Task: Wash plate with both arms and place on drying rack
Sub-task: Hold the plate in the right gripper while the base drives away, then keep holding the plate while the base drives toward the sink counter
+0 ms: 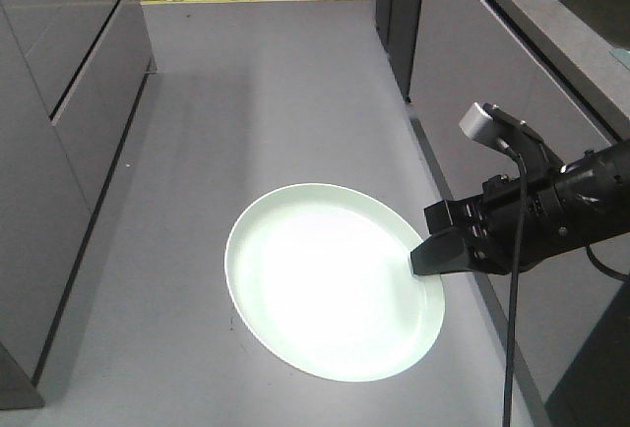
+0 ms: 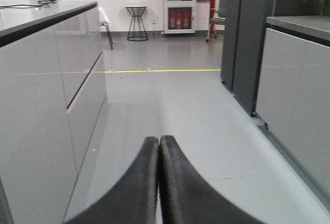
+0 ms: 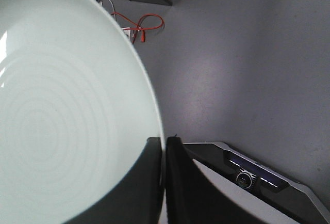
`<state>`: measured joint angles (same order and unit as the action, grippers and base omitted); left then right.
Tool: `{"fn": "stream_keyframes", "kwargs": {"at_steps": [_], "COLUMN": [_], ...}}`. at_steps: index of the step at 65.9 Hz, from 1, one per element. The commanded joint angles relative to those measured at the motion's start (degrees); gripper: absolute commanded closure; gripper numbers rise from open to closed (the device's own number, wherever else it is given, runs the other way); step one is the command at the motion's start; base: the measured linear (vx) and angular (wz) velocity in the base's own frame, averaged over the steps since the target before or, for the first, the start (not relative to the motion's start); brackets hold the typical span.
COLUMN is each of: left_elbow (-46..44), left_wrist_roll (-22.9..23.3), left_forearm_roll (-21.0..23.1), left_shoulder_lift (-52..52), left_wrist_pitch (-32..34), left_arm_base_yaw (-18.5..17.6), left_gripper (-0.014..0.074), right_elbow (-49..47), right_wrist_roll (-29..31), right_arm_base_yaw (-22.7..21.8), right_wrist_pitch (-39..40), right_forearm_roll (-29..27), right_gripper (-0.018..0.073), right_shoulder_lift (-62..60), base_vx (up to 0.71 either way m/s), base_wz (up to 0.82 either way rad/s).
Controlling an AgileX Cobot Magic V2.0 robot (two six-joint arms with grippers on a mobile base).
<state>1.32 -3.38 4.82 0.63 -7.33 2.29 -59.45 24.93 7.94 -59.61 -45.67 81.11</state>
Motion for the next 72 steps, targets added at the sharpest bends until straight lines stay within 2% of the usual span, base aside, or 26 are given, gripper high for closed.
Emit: {"fn": "stream_keyframes", "kwargs": {"at_steps": [1, 37, 72], "left_elbow": [-1.3, -1.3, -1.3], "left_wrist_roll": [0.5, 0.5, 0.5], "left_forearm_roll": [0.2, 0.2, 0.2], "left_shoulder_lift": [0.9, 0.9, 0.9], "left_wrist_pitch": [4.4, 4.4, 4.4], "left_arm_base_yaw": [-0.4, -0.4, -0.4], "left_gripper": [0.0603, 0.0603, 0.0603], "right_elbow": [-1.5, -1.5, -1.5], "right_wrist_roll": [0.6, 0.6, 0.6], "right_arm_base_yaw": [-0.1, -0.1, -0.1], "right_wrist_pitch": [0.1, 0.1, 0.1], "right_forearm_roll": [-3.0, -3.0, -3.0], "right_gripper": [0.0568, 0.0568, 0.0568], "right_shoulder_lift": [-1.9, -1.9, -1.9], "base_vx": [0.16, 0.19, 0.25], "base_wz": [0.29, 0.26, 0.09]}}
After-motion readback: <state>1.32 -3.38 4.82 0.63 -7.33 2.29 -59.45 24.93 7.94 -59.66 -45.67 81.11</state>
